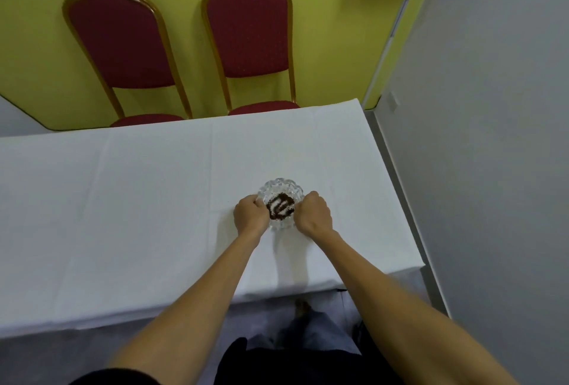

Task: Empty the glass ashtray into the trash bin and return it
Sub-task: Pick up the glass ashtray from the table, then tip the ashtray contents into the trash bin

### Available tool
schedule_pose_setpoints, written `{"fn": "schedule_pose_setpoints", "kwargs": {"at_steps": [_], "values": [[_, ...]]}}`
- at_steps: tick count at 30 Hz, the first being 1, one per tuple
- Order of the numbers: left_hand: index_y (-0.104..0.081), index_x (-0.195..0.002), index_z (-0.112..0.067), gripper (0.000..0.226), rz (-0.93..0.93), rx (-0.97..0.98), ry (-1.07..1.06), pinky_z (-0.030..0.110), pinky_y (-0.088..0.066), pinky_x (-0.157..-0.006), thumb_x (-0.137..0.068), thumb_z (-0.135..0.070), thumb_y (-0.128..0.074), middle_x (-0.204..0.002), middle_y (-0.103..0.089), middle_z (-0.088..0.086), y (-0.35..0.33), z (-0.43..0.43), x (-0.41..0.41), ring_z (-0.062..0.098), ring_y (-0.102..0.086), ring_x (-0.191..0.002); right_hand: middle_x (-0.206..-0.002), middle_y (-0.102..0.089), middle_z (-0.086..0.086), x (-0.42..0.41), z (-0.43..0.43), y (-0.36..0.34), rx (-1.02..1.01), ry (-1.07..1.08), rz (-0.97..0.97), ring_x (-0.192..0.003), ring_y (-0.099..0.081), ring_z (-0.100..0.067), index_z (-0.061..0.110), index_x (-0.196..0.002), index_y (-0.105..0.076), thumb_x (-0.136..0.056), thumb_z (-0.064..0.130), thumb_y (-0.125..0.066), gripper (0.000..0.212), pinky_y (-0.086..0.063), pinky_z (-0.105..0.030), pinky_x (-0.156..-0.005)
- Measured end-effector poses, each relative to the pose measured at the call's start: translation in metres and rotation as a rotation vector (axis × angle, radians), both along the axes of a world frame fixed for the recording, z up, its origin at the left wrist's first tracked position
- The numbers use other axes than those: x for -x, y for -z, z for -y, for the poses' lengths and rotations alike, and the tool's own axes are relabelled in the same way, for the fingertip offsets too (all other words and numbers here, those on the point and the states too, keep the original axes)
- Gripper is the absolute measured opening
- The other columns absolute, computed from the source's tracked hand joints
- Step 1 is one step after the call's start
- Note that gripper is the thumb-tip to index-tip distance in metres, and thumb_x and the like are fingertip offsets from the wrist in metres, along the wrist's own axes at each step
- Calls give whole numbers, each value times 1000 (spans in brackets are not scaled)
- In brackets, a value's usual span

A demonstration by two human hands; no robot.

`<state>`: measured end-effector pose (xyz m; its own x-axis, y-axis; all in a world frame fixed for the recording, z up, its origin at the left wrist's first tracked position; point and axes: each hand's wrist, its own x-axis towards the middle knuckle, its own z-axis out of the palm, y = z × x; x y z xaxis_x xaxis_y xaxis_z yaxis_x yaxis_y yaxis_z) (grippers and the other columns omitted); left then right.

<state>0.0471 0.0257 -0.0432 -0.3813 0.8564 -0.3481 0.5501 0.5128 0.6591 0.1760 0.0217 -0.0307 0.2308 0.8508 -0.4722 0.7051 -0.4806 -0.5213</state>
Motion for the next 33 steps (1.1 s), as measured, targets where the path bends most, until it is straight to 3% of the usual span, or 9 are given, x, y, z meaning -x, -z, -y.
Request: {"fn": "schedule_pose_setpoints", "kwargs": {"at_steps": [4,6,10,15,20,23,29,33], "values": [[-38,-60,-18,43,-15,-33,112,37,-43,-68,-103,-25,-36,-86,-63,19,-3,8,-2,36,-57,-83,-105,-60,-17,-4,12,-10,-23,114,-78,-93,-61,-35,-1,-108,-46,-92,10,-42,19,-43,-36,-70],[-39,-61,-16,45,-23,-70,201,40,-46,-75,-104,-26,-33,-84,-62,21,-11,15,-5,39,-59,-94,-98,-59,-15,-7,24,-15,-77,179,-116,-86,-60,-33,3,-102,-41,-93,9,-38,11,-42,-36,-67],[-50,-79,-8,38,38,-95,369,36,-41,-75,-104,-28,-29,-85,-59,12,-28,40,-12,33,-57,-92,-93,-59,-12,-13,62,-21,-201,307,-135,-79,-58,-29,1,-111,-41,-98,14,-31,21,-40,-36,-63],[-52,-97,-7,40,136,-78,531,40,-46,-76,-105,-38,-28,-92,-64,9,-41,82,-15,29,-59,-86,-80,-50,0,-10,128,-28,-306,461,-88,-69,-50,-20,8,-100,-38,-102,24,-28,19,-33,-36,-56],[-53,-102,-10,44,107,-121,738,48,-50,-85,-103,-41,-22,-97,-67,13,-42,126,-38,36,-61,-95,-86,-52,-3,-18,194,-25,-358,650,-76,-74,-52,-20,6,-104,-44,-103,31,-29,29,-36,-34,-67],[-55,-113,-16,44,103,-171,897,46,-50,-88,-104,-42,-20,-102,-70,12,-43,152,-60,37,-62,-99,-89,-53,-1,-31,234,-27,-409,776,-83,-77,-52,-19,8,-102,-47,-103,32,-28,31,-37,-33,-71],[-60,-118,-14,42,74,-230,1186,40,-46,-86,-107,-34,-25,-113,-71,17,-33,208,-112,39,-64,-105,-94,-62,-10,-65,312,-14,-387,1002,4,-84,-60,-28,11,-94,-47,-100,35,-27,33,-45,-41,-72],[-59,-116,-13,38,86,-247,1323,39,-46,-79,-107,-32,-28,-106,-72,18,-18,250,-144,43,-65,-98,-96,-62,-8,-83,362,1,-346,1131,66,-87,-59,-27,10,-97,-50,-101,32,-28,32,-43,-37,-74]]}}
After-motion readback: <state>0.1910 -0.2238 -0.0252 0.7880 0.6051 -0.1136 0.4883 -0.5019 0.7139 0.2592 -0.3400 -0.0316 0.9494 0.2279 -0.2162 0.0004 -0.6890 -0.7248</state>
